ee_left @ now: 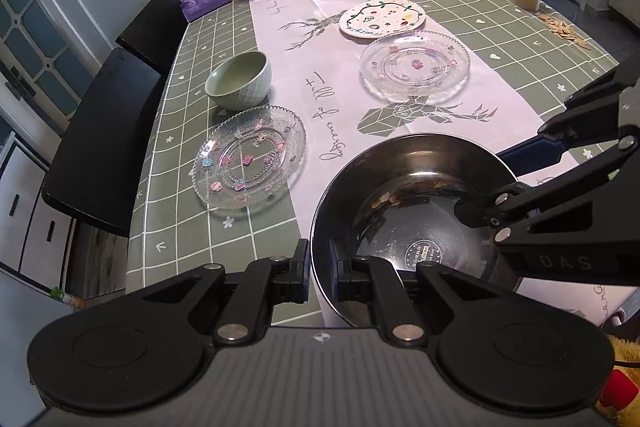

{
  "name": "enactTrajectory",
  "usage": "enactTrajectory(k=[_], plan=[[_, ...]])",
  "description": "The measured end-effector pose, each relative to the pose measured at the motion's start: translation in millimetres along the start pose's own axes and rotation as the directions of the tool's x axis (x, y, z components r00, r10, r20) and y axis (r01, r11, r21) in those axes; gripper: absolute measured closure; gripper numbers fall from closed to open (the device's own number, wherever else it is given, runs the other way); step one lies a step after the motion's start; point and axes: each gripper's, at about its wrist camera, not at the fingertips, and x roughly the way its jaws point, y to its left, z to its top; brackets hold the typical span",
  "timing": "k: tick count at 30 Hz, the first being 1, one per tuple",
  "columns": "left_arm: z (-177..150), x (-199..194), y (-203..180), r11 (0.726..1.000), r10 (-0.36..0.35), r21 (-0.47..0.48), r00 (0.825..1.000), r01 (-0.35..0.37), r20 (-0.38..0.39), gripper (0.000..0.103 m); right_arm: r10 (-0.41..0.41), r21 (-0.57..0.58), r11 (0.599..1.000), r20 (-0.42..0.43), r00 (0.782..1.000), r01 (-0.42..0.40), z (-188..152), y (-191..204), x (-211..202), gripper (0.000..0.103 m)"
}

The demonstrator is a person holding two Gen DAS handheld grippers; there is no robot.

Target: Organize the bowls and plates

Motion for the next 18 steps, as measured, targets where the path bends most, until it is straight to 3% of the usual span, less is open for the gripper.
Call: enactTrajectory(k=[5,18], plan=[[0,0,-1,1.0,0.0,0.0,1.0,0.0,-0.003,0.09,-0.004,-0.012,1.0,0.019,1.0,0.004,-5,0,3,0.078],[3,2,-3,1.0,0.004,0.004,1.0,-0.004,-0.01,0.089,0.013,0.033,0.999,0.037,0.999,-0.014,-14,-9,14,0.08]])
